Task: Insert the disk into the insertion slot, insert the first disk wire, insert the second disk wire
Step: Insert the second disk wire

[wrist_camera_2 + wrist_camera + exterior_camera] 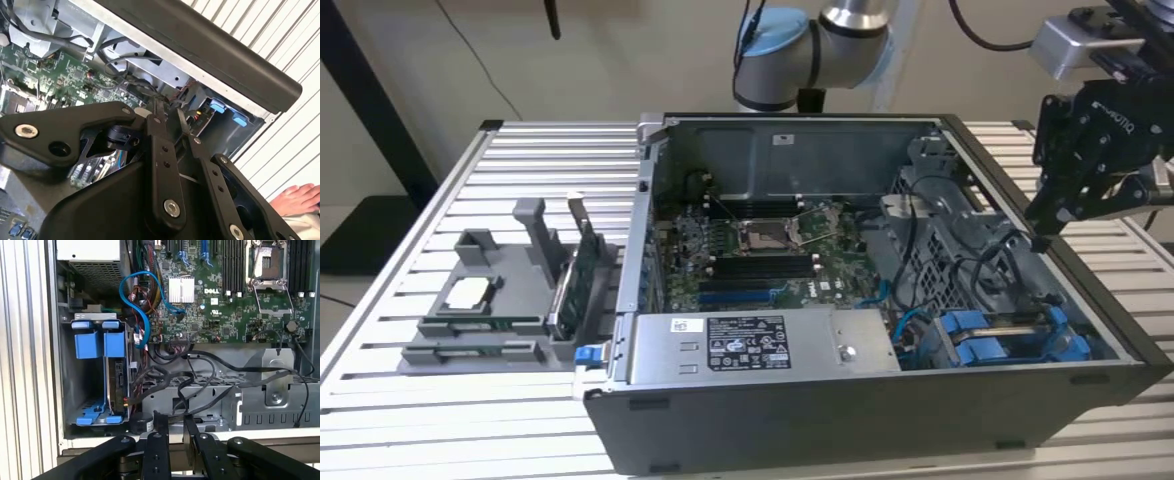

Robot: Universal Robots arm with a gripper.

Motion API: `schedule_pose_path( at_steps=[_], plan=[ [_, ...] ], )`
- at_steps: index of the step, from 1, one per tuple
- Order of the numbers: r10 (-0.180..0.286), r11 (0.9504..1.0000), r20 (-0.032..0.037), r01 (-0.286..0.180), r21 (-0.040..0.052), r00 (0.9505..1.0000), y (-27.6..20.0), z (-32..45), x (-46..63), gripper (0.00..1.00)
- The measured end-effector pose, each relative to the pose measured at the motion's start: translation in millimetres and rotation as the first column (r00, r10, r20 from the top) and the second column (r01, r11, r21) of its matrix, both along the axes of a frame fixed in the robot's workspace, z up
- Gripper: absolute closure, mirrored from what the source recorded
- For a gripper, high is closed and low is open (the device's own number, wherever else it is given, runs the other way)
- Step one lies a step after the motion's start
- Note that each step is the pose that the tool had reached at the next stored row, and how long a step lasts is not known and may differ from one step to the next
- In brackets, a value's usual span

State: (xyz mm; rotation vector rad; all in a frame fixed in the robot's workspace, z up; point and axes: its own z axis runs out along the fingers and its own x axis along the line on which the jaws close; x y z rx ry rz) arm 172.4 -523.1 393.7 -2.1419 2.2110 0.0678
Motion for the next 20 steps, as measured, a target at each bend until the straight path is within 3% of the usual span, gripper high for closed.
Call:
schedule_pose_path(
  at_steps=[3,6,7,12,18,20],
  plan=[
    [0.0,1.0,-0.0016,0.0,-0.0005,1.0,0.4,-0.2,0.1,0.73],
    [0.0,0.9999,-0.0318,0.0,-0.0106,0.9995,2.1,-0.7,0.7,0.73],
    [0.0,0.9999,-0.0373,0.0,-0.0115,0.9993,2.6,-1.0,1.2,0.73],
    [0.0,0.9999,-0.0431,0.0,-0.012,0.9991,3.9,-3.1,5.5,0.73],
    [-0.001,0.9998,-0.0939,-0.001,-0.0201,0.9956,3.2,-3.5,10.7,0.73],
    [-0.001,0.9998,-0.1072,-0.002,-0.0207,0.9942,2.5,-3.5,11.6,0.73]
  ],
)
